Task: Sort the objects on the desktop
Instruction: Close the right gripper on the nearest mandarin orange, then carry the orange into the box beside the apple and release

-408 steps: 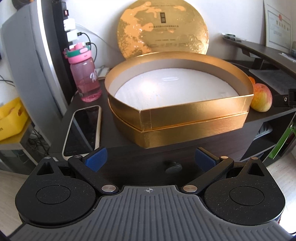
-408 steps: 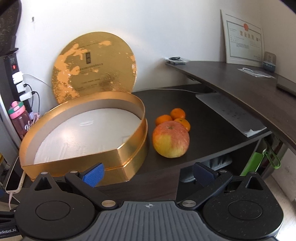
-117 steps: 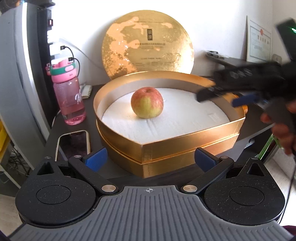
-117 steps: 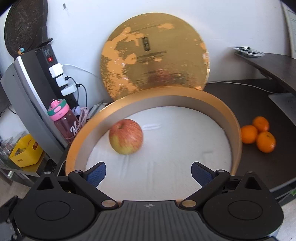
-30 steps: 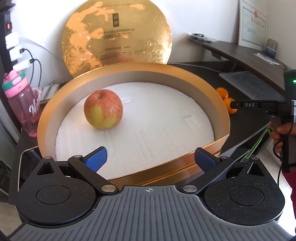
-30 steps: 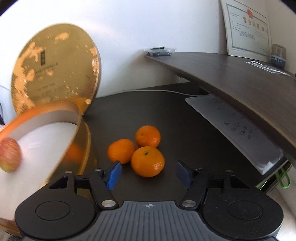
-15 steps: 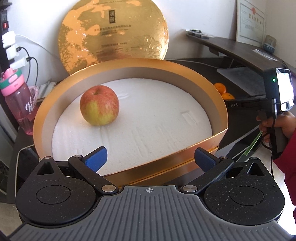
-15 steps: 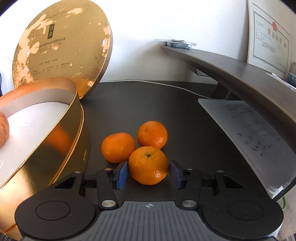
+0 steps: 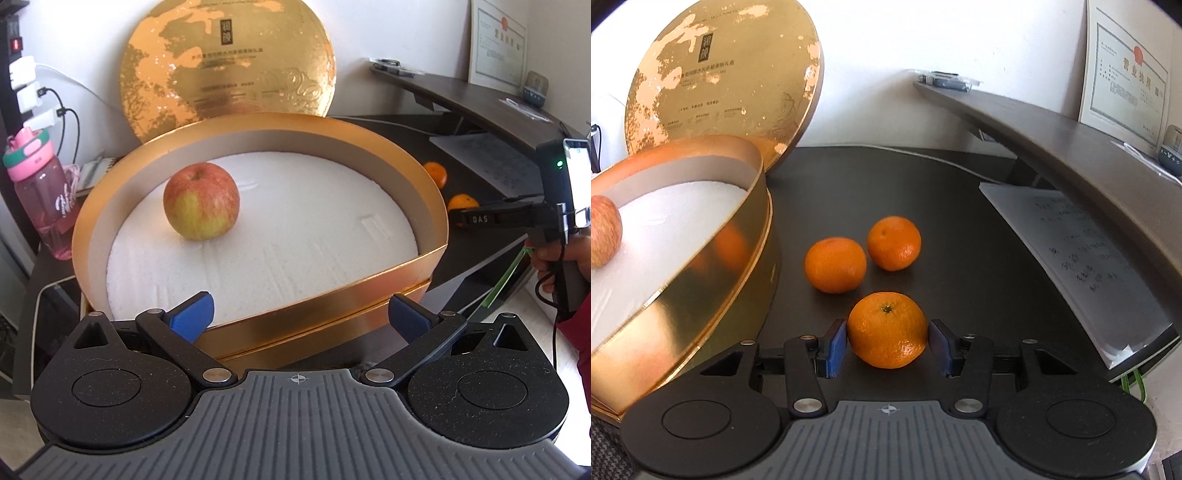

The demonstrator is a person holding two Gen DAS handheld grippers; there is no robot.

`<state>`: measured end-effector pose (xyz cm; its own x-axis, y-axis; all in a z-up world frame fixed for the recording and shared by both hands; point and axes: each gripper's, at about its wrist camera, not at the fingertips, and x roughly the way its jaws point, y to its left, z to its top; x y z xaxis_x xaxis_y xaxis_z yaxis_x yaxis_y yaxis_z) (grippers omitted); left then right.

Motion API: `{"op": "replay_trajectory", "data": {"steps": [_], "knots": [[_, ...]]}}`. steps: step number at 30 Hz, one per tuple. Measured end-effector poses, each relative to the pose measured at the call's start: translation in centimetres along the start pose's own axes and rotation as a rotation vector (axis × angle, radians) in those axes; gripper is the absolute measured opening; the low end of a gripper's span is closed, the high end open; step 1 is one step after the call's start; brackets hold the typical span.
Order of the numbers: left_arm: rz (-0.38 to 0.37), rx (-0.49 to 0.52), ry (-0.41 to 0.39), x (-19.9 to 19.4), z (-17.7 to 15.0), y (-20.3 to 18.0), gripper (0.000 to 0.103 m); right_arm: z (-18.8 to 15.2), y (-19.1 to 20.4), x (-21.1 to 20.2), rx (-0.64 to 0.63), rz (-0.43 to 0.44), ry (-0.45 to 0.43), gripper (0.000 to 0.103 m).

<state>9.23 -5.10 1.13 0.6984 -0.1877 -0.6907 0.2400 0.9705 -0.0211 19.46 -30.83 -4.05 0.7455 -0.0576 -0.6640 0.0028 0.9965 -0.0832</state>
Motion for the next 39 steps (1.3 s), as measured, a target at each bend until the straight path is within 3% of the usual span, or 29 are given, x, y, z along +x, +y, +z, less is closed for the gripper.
{"op": "replay_trajectory", "data": {"steps": [6, 10, 13, 17, 26, 33, 39], "knots": [[0.004, 0.006, -0.014, -0.5, -0.1, -0.1, 0.103, -0.2, -0.2, 0.1, 0.018, 0.005, -0.006, 0.049], [0.005, 0.01, -0.021, -0.7, -0.1, -0.1, 0.103, -0.2, -0.1, -0.1, 0.02, -0.003, -0.006, 0.057], [0.002, 0.012, -0.022, -0.8, -0.2, -0.2, 0.103, -0.2, -0.2, -0.4, 0.032, 0.003, -0.01, 0.057], [-0.002, 0.015, -0.026, -0.9, -0.2, -0.2, 0.103, -0.3, -0.2, -0.2, 0.035, 0.005, -0.002, 0.049], [-0.004, 0.014, -0.056, -2.3, -0.9, 0.6, 0.103, 0.4, 0.2, -2.5, 0.07, -0.034, -0.051, 0.048], [-0.003, 0.004, -0.094, -3.7, -1.9, 2.0, 0.103, 2.3, 3.1, -6.9, 0.031, 0.014, -0.143, 0.048], [0.011, -0.039, -0.118, -4.9, -2.8, 4.1, 0.103, 3.7, 7.8, -9.4, -0.03, 0.12, -0.186, 0.048]]}}
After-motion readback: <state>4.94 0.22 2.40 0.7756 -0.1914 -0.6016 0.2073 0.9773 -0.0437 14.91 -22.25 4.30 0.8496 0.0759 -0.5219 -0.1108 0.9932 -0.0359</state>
